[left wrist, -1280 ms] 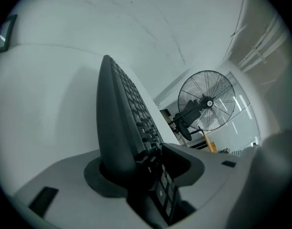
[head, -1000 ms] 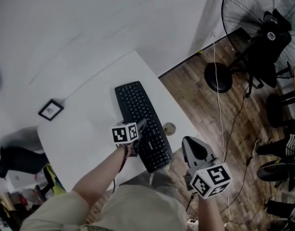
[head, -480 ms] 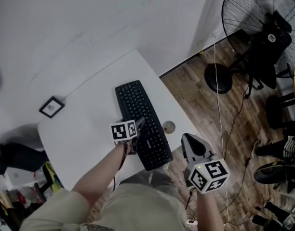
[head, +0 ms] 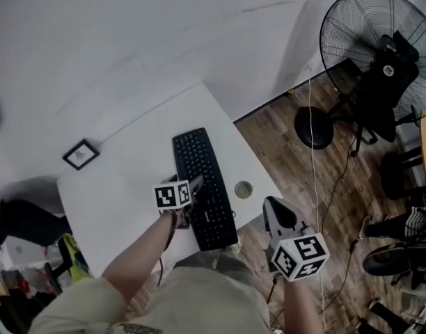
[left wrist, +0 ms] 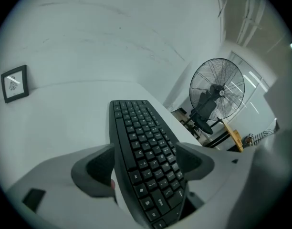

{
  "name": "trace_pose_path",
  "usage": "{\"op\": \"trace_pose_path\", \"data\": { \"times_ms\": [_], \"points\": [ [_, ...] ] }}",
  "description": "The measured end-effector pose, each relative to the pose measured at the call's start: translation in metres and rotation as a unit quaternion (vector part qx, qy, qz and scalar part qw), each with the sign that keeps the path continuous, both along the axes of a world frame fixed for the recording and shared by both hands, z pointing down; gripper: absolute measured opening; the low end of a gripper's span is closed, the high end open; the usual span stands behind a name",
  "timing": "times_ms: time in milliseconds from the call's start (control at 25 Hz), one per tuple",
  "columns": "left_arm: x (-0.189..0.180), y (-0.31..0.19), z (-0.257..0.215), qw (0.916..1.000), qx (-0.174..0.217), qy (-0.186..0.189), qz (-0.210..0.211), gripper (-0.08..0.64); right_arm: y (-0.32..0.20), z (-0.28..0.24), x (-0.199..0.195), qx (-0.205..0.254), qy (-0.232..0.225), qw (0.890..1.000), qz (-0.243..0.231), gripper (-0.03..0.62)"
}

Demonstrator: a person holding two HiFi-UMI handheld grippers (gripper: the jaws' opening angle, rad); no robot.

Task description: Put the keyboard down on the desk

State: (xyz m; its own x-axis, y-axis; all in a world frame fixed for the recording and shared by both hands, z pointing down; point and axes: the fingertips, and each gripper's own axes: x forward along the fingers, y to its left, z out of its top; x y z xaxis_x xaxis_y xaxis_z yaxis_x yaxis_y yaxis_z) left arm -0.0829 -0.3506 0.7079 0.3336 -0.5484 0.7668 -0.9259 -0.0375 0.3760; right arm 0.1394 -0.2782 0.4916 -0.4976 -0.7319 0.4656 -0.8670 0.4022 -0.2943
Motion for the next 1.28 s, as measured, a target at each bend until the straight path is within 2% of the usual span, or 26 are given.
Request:
{"op": "trace_pose_path", "data": {
  "times_ms": [120, 200, 280, 360, 400, 560, 640, 760, 920, 1040, 1120, 1280],
  "points": [
    [0.003, 0.001, -0.018, 0.9994, 0.022, 0.005, 0.027, 0.401, 0.0, -0.008, 0.003, 0.009, 0.014, 1.0, 0.0, 0.026],
    [0.006, 0.0, -0.041, 0.9967, 0.058, -0.015, 0.055, 0.4, 0.0, -0.016, 0.004, 0.019, 0.022, 1.0, -0.001, 0.026],
    [0.012, -0.001, -0.07, 0.9905, 0.105, -0.035, 0.082, 0.38, 0.001, -0.027, 0.006, 0.028, 0.021, 0.999, 0.001, 0.026],
    [0.018, -0.002, -0.098, 0.9836, 0.145, -0.044, 0.098, 0.29, 0.001, -0.039, 0.007, 0.031, 0.008, 0.999, 0.002, 0.026],
    [0.021, -0.002, -0.112, 0.9802, 0.162, -0.046, 0.104, 0.27, 0.001, -0.047, 0.007, 0.033, 0.001, 0.999, 0.001, 0.026],
    [0.035, -0.002, -0.177, 0.9643, 0.23, -0.026, 0.128, 0.202, 0.0, -0.085, 0.004, 0.069, -0.004, 0.998, -0.008, 0.027],
    [0.044, -0.002, -0.218, 0.9516, 0.273, -0.012, 0.141, 0.179, -0.001, -0.107, 0.003, 0.091, -0.018, 0.996, -0.007, 0.027],
    [0.056, 0.003, -0.276, 0.9278, 0.334, -0.007, 0.166, 0.151, -0.001, -0.145, 0.006, 0.133, -0.036, 0.991, 0.004, 0.026],
    [0.07, 0.017, -0.345, 0.8868, 0.415, -0.022, 0.201, 0.113, 0.003, -0.19, 0.014, 0.19, -0.031, 0.981, 0.014, 0.026],
    [0.074, 0.028, -0.383, 0.8574, 0.461, -0.036, 0.226, 0.051, 0.005, -0.212, 0.017, 0.222, -0.023, 0.974, 0.023, 0.026],
    [0.08, 0.036, -0.404, 0.8438, 0.479, -0.029, 0.24, 0.036, 0.006, -0.222, 0.019, 0.234, -0.026, 0.972, 0.028, 0.026],
    [0.085, 0.057, -0.439, 0.8219, 0.51, -0.018, 0.253, 0.021, 0.011, -0.23, 0.019, 0.244, -0.029, 0.969, 0.029, 0.026]
  ]
}}
